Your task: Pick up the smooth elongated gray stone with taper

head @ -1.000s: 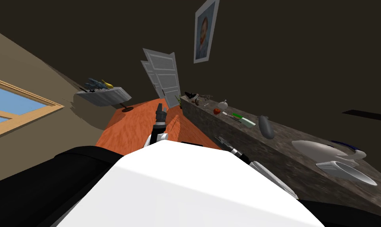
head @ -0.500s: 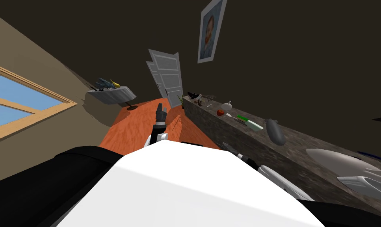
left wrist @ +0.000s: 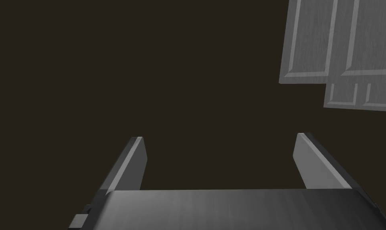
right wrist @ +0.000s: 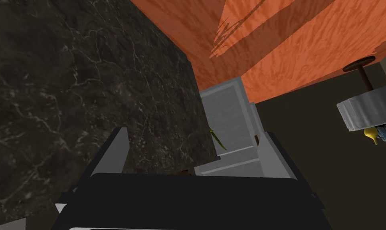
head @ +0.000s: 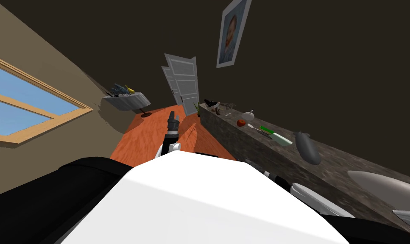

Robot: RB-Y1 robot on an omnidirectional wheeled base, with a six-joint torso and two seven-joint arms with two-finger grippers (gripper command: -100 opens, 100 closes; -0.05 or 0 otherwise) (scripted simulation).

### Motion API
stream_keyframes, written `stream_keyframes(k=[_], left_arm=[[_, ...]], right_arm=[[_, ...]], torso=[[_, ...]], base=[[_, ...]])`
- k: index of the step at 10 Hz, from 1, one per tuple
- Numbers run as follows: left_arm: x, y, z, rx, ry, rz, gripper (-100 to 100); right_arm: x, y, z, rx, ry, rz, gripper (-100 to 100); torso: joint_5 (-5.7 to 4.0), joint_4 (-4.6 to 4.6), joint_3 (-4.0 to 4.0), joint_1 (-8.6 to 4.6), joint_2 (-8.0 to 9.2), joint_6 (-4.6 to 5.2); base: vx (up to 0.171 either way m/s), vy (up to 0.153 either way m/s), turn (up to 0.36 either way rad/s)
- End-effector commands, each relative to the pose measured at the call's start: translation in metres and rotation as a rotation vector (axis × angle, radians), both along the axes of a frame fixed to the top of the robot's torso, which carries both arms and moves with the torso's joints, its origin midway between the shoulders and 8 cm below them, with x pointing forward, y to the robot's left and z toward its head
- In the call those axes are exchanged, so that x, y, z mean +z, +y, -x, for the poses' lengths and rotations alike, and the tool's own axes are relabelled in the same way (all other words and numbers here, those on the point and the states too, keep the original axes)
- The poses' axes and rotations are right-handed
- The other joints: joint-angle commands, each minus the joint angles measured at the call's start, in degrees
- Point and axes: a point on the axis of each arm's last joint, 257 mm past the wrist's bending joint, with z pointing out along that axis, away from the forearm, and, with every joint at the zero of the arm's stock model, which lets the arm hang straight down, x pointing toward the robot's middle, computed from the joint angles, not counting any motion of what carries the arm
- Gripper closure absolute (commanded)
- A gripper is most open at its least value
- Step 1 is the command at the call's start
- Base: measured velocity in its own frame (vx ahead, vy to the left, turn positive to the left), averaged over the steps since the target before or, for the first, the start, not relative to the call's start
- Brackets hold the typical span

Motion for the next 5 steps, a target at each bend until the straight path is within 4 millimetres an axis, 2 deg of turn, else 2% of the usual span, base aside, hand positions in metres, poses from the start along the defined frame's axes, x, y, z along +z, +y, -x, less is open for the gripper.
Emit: stream_keyframes(k=[1, 2, 3, 4, 5], left_arm=[[0.000, 0.000, 0.000, 0.000, 0.000, 0.000, 0], [0.000, 0.000, 0.000, 0.000, 0.000, 0.000, 0], [0.000, 0.000, 0.000, 0.000, 0.000, 0.000, 0], [0.000, 0.000, 0.000, 0.000, 0.000, 0.000, 0], [0.000, 0.000, 0.000, 0.000, 0.000, 0.000, 0]], right_arm=[[-0.011, -0.025, 0.020, 0.020, 0.062, 0.062, -100], [-0.008, -0.033, 0.020, 0.035, 0.068, 0.084, -100], [-0.014, -0.052, 0.038, 0.047, 0.118, 0.128, -100], [-0.011, -0.058, 0.037, 0.061, 0.123, 0.147, -100], [-0.016, -0.075, 0.055, 0.064, 0.170, 0.183, -100]], torso=[[0.00, 0.00, 0.00, 0.00, 0.00, 0.00], [-0.01, -0.01, -0.02, 0.01, -0.03, -0.02], [0.00, 0.00, -0.01, 0.00, -0.01, 0.02], [0.00, -0.01, -0.02, 0.01, -0.03, 0.00], [-0.01, -0.01, -0.01, -0.02, -0.02, 0.01]], base=[[0.050, 0.031, 0.110], [0.046, 0.022, 0.059], [0.055, 0.028, 0.102], [0.050, 0.015, 0.056], [0.062, 0.011, 0.113]])
